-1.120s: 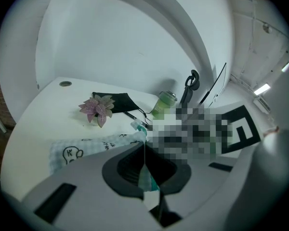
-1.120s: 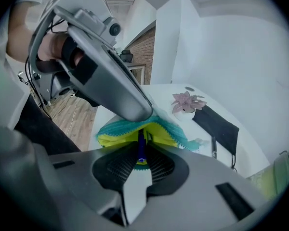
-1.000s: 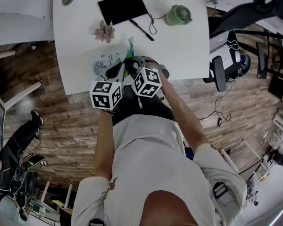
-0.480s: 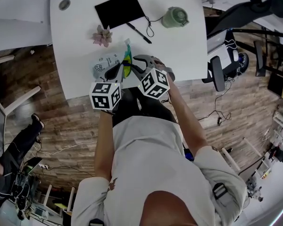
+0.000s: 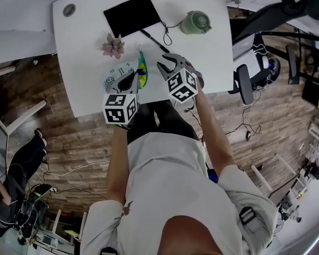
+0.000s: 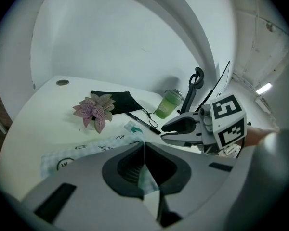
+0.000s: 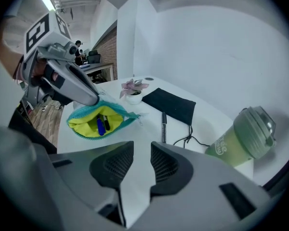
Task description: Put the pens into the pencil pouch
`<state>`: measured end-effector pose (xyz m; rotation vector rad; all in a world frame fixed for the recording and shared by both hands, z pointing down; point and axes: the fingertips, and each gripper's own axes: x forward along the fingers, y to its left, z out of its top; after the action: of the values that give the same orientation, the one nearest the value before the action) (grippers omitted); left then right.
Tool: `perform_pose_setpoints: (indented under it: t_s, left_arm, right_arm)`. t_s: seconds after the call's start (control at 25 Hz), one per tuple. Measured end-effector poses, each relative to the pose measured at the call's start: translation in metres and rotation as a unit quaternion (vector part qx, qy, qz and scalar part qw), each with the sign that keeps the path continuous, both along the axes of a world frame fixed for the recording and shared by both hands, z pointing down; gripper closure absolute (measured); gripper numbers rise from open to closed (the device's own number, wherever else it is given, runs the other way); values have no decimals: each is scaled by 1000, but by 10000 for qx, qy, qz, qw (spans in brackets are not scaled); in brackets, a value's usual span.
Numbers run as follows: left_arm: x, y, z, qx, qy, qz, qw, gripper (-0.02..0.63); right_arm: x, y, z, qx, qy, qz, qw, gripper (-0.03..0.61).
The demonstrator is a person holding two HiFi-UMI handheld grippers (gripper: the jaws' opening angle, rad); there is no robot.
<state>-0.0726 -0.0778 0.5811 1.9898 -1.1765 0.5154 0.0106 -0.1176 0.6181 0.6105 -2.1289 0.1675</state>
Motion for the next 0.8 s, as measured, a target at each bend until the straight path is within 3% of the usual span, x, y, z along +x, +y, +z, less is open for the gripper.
perform_pose_setpoints:
  t_s: [0.36, 0.8]
  left_arm:
    - [4, -13, 9, -47, -197, 140, 9997, 611]
    - [4, -19, 12, -97, -243, 212, 9994, 611]
  right_arm:
    - [15, -35, 19, -74, 242, 404, 9989, 474]
    - [18, -43, 42, -568, 286, 442, 9970, 505]
